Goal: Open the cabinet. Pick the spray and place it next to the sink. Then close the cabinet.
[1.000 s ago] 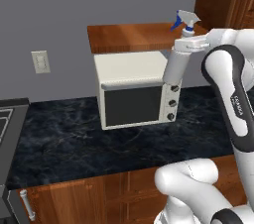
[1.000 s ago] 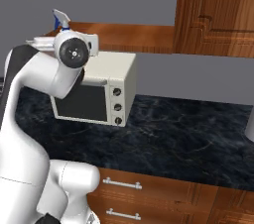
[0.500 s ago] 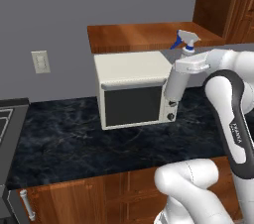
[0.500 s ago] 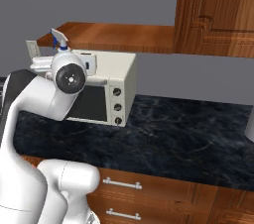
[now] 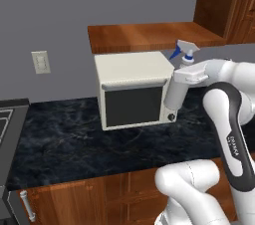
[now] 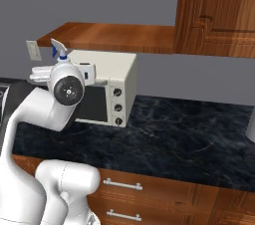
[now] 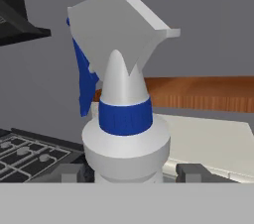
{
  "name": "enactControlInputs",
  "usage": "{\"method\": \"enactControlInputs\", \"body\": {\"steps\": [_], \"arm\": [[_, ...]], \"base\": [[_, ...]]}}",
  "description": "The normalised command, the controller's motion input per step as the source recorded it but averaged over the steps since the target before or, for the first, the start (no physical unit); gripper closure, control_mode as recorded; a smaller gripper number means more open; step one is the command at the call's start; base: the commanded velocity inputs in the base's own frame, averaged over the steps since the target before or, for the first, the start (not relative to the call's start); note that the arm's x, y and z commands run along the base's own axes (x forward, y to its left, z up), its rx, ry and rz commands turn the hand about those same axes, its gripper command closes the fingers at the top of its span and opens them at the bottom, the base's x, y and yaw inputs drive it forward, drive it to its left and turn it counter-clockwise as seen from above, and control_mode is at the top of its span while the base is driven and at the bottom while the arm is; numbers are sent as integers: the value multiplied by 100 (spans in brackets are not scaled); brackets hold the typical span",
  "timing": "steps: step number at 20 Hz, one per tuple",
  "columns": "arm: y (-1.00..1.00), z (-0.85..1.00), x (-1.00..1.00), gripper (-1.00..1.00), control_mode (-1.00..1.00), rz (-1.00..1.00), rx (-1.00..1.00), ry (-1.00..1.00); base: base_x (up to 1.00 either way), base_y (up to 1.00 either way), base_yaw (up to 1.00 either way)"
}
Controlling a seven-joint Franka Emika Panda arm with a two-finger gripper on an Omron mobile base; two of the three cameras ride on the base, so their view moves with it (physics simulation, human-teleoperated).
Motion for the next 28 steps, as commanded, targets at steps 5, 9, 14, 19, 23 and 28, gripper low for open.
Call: {"method": "enactControlInputs", "body": {"steps": [5, 9, 14, 19, 23, 28], "arm": [[0, 0, 0, 100, -100, 0, 0, 0], [0, 0, -3, 100, -100, 0, 0, 0], [2, -17, -6, 100, -100, -41, -6, -13], [5, -21, -1, 100, -100, -68, -11, -14], [1, -18, -2, 100, -100, -60, -7, -10], [-1, -5, -6, 100, -100, -40, 0, 0]], "base": [[0, 0, 0], [0, 0, 0], [0, 0, 0], [0, 0, 0], [0, 0, 0], [0, 0, 0]]}}
